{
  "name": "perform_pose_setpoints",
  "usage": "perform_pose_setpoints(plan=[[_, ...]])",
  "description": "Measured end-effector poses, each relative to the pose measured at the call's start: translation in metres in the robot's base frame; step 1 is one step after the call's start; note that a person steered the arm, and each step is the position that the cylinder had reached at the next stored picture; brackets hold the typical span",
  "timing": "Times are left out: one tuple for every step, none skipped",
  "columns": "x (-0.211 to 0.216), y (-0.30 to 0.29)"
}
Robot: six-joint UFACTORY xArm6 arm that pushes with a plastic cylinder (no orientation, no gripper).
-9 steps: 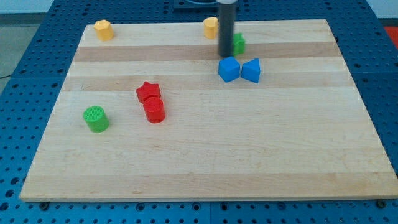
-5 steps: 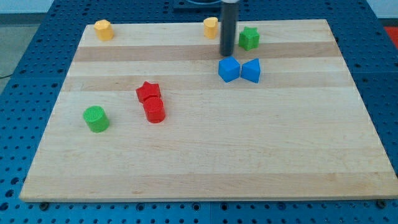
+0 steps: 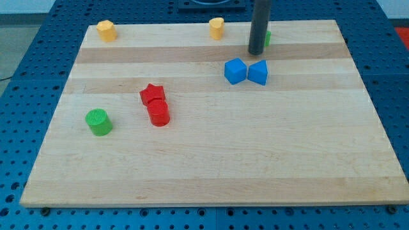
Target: Push the green star to the top right
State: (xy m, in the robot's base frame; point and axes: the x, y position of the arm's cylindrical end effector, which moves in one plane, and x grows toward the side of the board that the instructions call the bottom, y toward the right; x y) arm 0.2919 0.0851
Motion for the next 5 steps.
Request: perform_pose_setpoints(plan=[[-0.005, -0.021], [-0.014, -0.015], [-0.014, 0.009], [-0.014, 0.046], [-0.014, 0.032]])
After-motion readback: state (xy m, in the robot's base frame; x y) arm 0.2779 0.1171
